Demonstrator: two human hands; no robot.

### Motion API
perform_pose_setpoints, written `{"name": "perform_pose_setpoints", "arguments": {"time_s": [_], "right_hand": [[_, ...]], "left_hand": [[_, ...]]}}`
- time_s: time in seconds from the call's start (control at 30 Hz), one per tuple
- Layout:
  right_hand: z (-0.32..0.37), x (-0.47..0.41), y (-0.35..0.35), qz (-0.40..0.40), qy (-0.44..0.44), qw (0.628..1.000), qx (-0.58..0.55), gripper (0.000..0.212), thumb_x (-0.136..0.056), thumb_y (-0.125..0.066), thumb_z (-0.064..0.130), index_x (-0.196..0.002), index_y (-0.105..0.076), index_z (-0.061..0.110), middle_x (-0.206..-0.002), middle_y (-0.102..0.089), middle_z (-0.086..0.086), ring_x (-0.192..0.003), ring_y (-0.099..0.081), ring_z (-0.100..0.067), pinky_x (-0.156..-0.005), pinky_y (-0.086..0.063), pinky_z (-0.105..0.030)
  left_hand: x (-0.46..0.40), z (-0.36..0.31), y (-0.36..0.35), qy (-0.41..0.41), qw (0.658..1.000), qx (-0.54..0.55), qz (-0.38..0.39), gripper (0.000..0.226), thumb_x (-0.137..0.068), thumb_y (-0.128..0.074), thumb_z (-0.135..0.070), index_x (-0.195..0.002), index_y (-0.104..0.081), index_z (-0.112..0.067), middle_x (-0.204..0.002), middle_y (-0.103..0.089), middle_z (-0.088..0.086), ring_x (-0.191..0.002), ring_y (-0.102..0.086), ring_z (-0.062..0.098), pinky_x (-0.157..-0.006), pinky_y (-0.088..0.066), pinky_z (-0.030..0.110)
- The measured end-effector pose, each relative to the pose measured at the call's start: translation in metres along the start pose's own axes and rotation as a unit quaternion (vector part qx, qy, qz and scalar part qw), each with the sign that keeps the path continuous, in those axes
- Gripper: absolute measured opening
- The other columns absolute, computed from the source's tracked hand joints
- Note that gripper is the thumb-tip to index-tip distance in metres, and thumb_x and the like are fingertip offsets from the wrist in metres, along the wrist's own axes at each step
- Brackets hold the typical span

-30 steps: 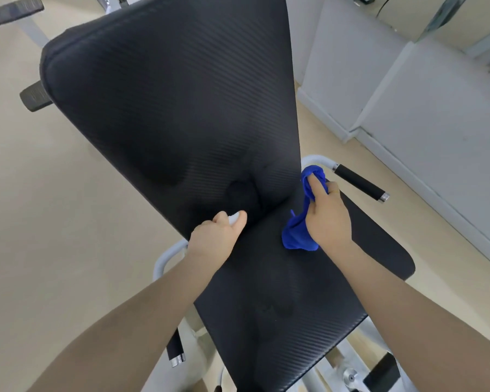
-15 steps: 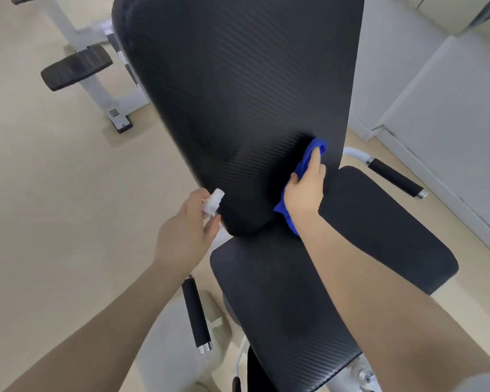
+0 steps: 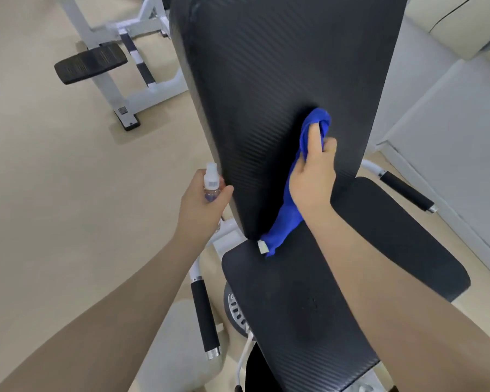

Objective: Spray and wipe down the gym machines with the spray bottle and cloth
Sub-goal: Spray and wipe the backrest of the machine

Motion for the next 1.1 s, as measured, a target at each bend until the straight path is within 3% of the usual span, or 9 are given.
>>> {"name": "perform_pose_setpoints", "arguments": {"time_s": [0.2, 0.3, 0.5, 0.63, 0.7, 0.77, 0.87, 0.97, 1.1], "right_hand": [[0.037, 0.081, -0.059, 0.072, 0.141, 0.986, 0.056, 0.069, -0.06, -0.063, -0.017, -0.122, -0.047, 0.008, -0.087, -0.049, -0.017, -0.059, -0.034, -0.02, -0.05, -0.03, -0.024], [0.04, 0.073, -0.048, 0.112, 0.193, 0.973, 0.058, 0.066, -0.061, -0.058, -0.018, -0.122, -0.051, 0.006, -0.089, -0.047, -0.018, -0.063, -0.039, -0.025, -0.048, -0.039, -0.029], [0.051, 0.002, 0.008, -0.017, 0.108, 0.994, 0.03, 0.069, -0.074, -0.039, -0.012, -0.138, -0.039, 0.015, -0.104, -0.041, -0.014, -0.069, -0.037, -0.025, -0.058, -0.033, -0.03], [0.076, 0.066, -0.042, 0.036, 0.244, 0.962, 0.116, 0.071, -0.058, -0.068, -0.003, -0.119, -0.042, 0.023, -0.091, -0.043, -0.011, -0.064, -0.045, -0.025, -0.047, -0.038, -0.025], [0.072, 0.094, -0.062, 0.072, 0.294, 0.939, 0.163, 0.087, -0.048, -0.079, 0.001, -0.123, -0.042, 0.027, -0.093, -0.04, -0.007, -0.063, -0.047, -0.022, -0.047, -0.041, -0.025], [0.071, 0.094, -0.053, 0.073, 0.329, 0.929, 0.155, 0.087, -0.044, -0.078, -0.004, -0.121, -0.05, 0.025, -0.092, -0.049, -0.01, -0.062, -0.05, -0.024, -0.045, -0.044, -0.024], [0.077, 0.044, 0.001, -0.01, 0.285, 0.952, 0.11, 0.071, -0.056, -0.061, -0.014, -0.119, -0.051, 0.018, -0.092, -0.053, -0.018, -0.067, -0.05, -0.033, -0.053, -0.046, -0.029], [0.083, 0.007, 0.019, -0.084, 0.23, 0.964, 0.099, 0.073, -0.057, -0.052, -0.019, -0.124, -0.053, 0.011, -0.098, -0.055, -0.024, -0.067, -0.049, -0.034, -0.059, -0.045, -0.033], [0.05, 0.05, -0.038, -0.015, 0.272, 0.943, 0.193, 0.078, -0.043, -0.065, -0.013, -0.111, -0.04, 0.017, -0.091, -0.057, -0.02, -0.061, -0.049, -0.03, -0.058, -0.048, -0.031]], "left_hand": [[-0.006, 0.008, -0.005, -0.001, 1.0, -0.012, -0.018, 0.014, -0.088, -0.059, -0.013, -0.086, -0.045, -0.01, -0.067, -0.045, -0.006, -0.056, -0.04, 0.004, -0.059, -0.039, 0.019], [-0.006, 0.008, -0.005, 0.004, 1.0, -0.012, -0.017, 0.015, -0.088, -0.059, -0.014, -0.088, -0.047, -0.006, -0.068, -0.047, -0.004, -0.062, -0.043, 0.012, -0.066, -0.041, 0.031], [-0.004, 0.003, -0.002, 0.014, 0.999, -0.036, -0.014, 0.015, -0.088, -0.059, -0.017, -0.09, -0.048, -0.006, -0.071, -0.05, -0.002, -0.064, -0.045, 0.015, -0.065, -0.04, 0.028], [-0.005, 0.006, -0.002, 0.041, 0.999, -0.013, -0.003, 0.011, -0.086, -0.058, -0.008, -0.086, -0.049, -0.014, -0.072, -0.052, -0.003, -0.062, -0.046, 0.01, -0.057, -0.039, 0.016], [-0.001, 0.017, 0.001, 0.077, 0.997, 0.014, -0.005, 0.013, -0.082, -0.055, 0.0, -0.084, -0.048, -0.011, -0.072, -0.049, 0.0, -0.062, -0.044, 0.011, -0.057, -0.04, 0.02], [0.006, 0.032, 0.012, 0.111, 0.993, 0.026, -0.03, 0.015, -0.082, -0.054, 0.001, -0.082, -0.048, -0.013, -0.071, -0.047, -0.001, -0.061, -0.043, 0.013, -0.061, -0.04, 0.025], [0.011, 0.037, 0.023, 0.129, 0.988, 0.06, -0.061, 0.021, -0.082, -0.053, 0.001, -0.082, -0.05, -0.02, -0.072, -0.049, -0.003, -0.061, -0.046, 0.012, -0.065, -0.041, 0.029], [0.011, 0.024, 0.015, 0.092, 0.994, 0.053, -0.039, 0.021, -0.082, -0.054, 0.0, -0.078, -0.049, -0.019, -0.072, -0.048, -0.004, -0.06, -0.045, 0.009, -0.063, -0.042, 0.027], [0.017, 0.018, 0.0, 0.064, 0.998, 0.012, -0.002, 0.011, -0.084, -0.055, -0.004, -0.083, -0.05, -0.014, -0.073, -0.05, 0.0, -0.061, -0.043, 0.01, -0.051, -0.04, 0.018]]}}
Point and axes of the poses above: each hand's wrist, its own x-axis away from the middle knuckle, its own y-axis out of the back of the hand, z = x × y, the point moved 10 cm from there along -x, towards the middle knuckle
